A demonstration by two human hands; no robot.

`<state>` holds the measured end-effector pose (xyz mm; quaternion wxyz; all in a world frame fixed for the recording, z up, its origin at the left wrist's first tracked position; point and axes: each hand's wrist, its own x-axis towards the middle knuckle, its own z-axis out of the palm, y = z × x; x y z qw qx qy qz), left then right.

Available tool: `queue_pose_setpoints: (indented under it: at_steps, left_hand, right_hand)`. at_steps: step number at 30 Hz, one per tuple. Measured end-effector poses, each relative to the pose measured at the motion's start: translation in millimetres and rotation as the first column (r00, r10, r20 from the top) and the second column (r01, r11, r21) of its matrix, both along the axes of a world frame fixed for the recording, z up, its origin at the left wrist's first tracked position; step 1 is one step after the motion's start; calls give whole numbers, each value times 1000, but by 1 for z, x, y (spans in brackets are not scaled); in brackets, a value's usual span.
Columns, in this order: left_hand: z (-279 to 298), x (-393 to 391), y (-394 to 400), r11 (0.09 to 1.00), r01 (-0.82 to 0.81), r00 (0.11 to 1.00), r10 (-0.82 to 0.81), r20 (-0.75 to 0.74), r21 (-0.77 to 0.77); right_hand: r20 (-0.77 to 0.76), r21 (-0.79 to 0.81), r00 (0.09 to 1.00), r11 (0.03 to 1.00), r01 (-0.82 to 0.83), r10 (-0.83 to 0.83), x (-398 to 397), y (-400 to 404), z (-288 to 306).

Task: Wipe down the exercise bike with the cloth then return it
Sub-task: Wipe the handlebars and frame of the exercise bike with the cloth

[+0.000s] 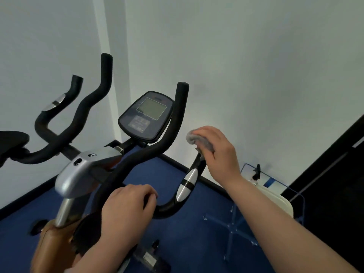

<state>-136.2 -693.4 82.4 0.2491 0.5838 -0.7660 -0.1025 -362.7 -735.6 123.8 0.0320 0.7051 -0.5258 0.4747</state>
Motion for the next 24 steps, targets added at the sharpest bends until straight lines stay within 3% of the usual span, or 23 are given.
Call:
queue_pose_setpoints:
  at_steps: [1,3,5,10,12,14,16,19,22,24]
  left_hand:
    - [0,0,0,1000,-2,1000,2,-1,3]
    - [-1,0,0,1000,-5,1000,5,-1,10]
    - [-1,-1,0,1000,-6,1000,6,-7,11]
    - [-1,-1,-1,1000,-14,1000,14,-23,-9]
    - [0,-1,-1,1000,-21,999,20,-25,-20]
    - [-1,-1,-2,999,-23,999,22,-24,-22]
    - [-3,0,-3,1000,-20,1000,19,-23,-21]
    - [-5,0,-5,999,-12,1000,11,-20,-42]
    - [-5,-1,-6,998,-13,1000,12,-20,-69]
    - [-5,-1,-6,997,-14,1000,13,-12,-70]
  right_hand:
    - [189,20,981,999,31,-34,5,1,-4]
    - [517,65,844,990,128,-143,15,3,-10]
    - [698,66,696,983,173,-169,22,3,-12]
    - [878,38,454,967,251,-153,33,6,-15]
    - [889,42,421,948,316,-180,38,10,-19]
    - [850,35,473,919,392,-234,47,16,-28]
    - [722,-42,639,904,425,-267,50,27,-42]
    - [333,-135,892,921,366,-306,33,37,-57]
    - [-80,-121,971,969,214,-224,19,40,-49]
    - [-195,-31,970,990,138,-142,17,41,-43]
